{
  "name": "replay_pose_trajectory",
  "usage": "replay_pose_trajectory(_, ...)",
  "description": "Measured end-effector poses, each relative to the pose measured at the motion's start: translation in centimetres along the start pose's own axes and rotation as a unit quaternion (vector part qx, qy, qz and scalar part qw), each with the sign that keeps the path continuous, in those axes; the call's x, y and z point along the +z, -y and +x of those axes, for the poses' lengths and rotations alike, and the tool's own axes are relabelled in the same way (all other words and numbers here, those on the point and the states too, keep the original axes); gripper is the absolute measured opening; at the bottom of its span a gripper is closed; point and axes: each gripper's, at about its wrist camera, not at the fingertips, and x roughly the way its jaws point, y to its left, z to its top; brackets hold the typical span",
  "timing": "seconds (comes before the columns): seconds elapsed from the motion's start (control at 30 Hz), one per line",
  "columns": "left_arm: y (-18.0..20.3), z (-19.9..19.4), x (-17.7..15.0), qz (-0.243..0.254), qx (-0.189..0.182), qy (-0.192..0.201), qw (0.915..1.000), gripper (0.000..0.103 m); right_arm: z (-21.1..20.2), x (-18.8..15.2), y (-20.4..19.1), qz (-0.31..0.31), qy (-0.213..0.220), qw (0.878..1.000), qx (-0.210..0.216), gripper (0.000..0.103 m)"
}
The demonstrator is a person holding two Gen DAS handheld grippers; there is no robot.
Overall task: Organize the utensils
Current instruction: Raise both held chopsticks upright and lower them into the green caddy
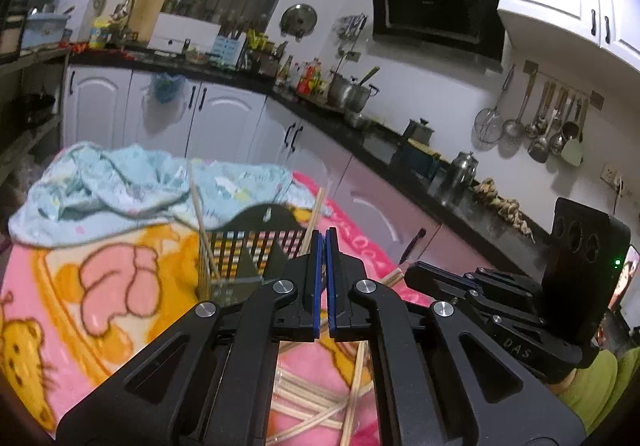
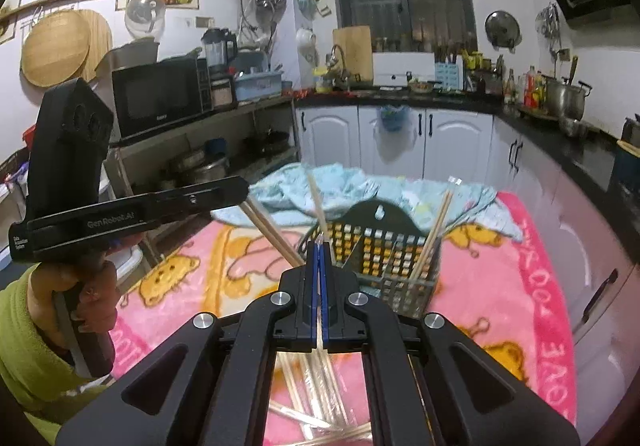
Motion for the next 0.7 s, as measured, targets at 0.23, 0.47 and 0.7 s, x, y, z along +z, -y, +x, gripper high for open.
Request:
replay_pose_trajectory(0.23, 1.4, -1.2, 3.4, 0.019, -0.001, 0.034, 0.9992, 0.000, -1.7, 2.8, 1.1, 0.001, 0.034, 0.999, -0.014, 0.001)
replay_pose_trajectory(0.47, 2.4, -1.3, 6.7, 0.032, 0.007, 0.059, 0.9977, 0.000, -2.4, 6.1, 2.0, -0.003, 0.061, 0.998, -0.030, 0.001)
replay_pose_trajectory(0.7, 3.2, -0.4, 9.4, 0.046, 0.016, 0.071, 0.9963, 0.000, -2.7, 8.6, 3.6, -0.002, 0.082, 0.995, -0.057, 0.001)
